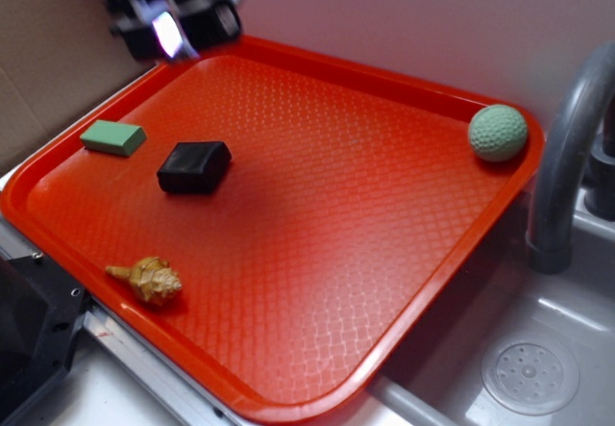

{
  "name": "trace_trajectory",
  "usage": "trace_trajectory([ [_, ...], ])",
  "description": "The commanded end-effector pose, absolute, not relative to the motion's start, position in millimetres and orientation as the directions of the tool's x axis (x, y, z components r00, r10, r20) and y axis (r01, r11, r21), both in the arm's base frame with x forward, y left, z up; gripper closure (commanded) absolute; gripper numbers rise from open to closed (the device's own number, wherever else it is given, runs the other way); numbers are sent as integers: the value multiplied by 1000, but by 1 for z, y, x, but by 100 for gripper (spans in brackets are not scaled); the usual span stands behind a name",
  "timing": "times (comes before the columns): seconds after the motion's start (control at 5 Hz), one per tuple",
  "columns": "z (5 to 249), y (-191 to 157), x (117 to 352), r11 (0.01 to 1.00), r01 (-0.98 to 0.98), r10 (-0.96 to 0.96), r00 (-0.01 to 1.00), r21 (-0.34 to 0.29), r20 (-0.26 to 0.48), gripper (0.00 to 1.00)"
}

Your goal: Grab the wood chip.

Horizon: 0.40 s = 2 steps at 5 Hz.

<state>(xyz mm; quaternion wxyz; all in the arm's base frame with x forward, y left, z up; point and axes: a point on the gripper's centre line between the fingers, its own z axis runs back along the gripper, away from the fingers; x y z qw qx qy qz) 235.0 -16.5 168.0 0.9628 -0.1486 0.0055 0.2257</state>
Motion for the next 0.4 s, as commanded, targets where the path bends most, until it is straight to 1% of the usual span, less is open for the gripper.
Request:
trace_trajectory([
  [0.0, 281, -2, 208, 872, -307, 394, 903, -380, 174, 100],
  [0.2, 279, -6, 219, 889, -338, 397, 906, -308, 150, 100],
])
